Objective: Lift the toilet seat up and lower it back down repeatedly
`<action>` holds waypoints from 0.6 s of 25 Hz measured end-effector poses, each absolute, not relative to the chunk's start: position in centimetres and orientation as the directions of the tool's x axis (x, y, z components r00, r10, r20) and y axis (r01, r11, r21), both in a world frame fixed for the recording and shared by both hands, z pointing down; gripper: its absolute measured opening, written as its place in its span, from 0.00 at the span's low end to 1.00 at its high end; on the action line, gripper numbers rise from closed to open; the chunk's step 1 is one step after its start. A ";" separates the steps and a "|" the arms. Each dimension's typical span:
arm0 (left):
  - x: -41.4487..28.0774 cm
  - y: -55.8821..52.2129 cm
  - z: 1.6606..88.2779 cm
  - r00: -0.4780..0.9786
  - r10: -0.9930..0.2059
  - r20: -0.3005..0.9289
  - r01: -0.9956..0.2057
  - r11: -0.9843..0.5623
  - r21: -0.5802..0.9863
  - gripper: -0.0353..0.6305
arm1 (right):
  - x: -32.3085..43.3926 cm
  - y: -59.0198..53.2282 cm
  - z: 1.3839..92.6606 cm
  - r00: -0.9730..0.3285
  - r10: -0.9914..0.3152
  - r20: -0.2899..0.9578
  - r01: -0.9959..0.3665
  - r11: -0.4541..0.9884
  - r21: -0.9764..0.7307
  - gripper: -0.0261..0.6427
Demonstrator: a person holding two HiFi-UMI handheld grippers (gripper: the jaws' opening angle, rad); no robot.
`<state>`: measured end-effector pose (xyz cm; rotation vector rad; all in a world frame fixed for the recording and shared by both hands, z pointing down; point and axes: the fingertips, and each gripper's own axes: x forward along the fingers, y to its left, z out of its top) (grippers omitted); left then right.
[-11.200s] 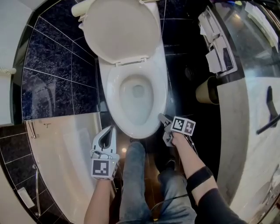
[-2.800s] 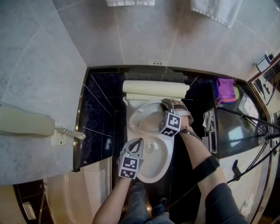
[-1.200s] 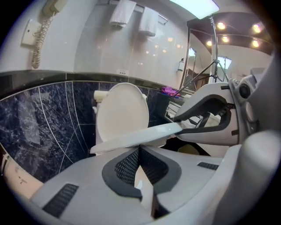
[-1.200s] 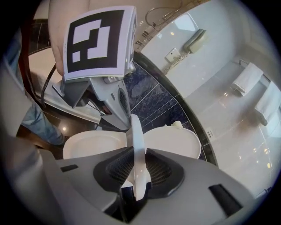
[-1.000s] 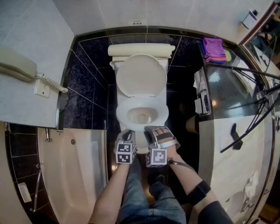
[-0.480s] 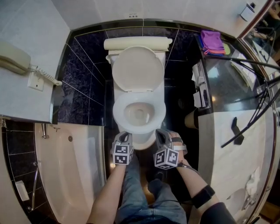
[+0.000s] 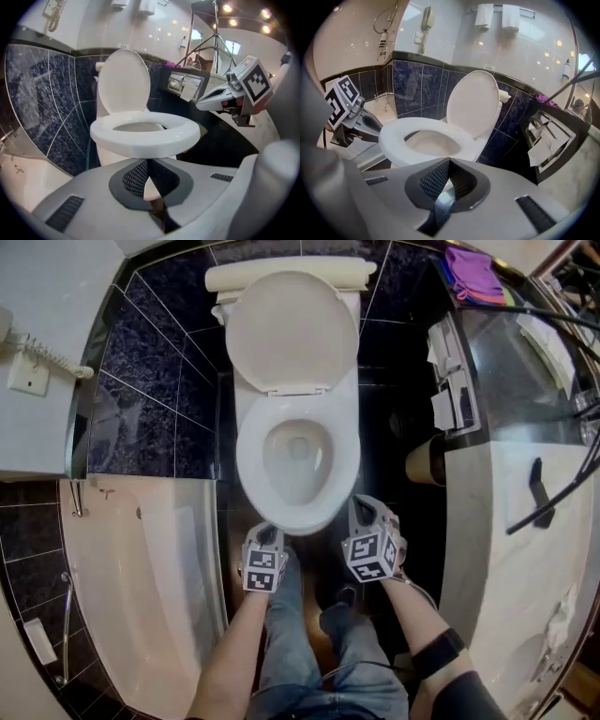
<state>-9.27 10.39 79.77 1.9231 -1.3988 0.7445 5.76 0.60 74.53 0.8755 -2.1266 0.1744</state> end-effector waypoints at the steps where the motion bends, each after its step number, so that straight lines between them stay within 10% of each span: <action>1: -9.1 10.9 81.0 0.275 -0.586 0.762 -0.957 -0.239 0.162 0.04 | 5.9 1.0 75.6 -0.429 -0.524 0.736 -0.648 0.746 0.153 0.06; 15: -8.9 16.3 93.1 0.227 -0.451 0.863 -0.964 -0.234 0.131 0.04 | 8.2 2.9 86.2 -0.389 -0.471 0.791 -0.756 0.655 0.018 0.06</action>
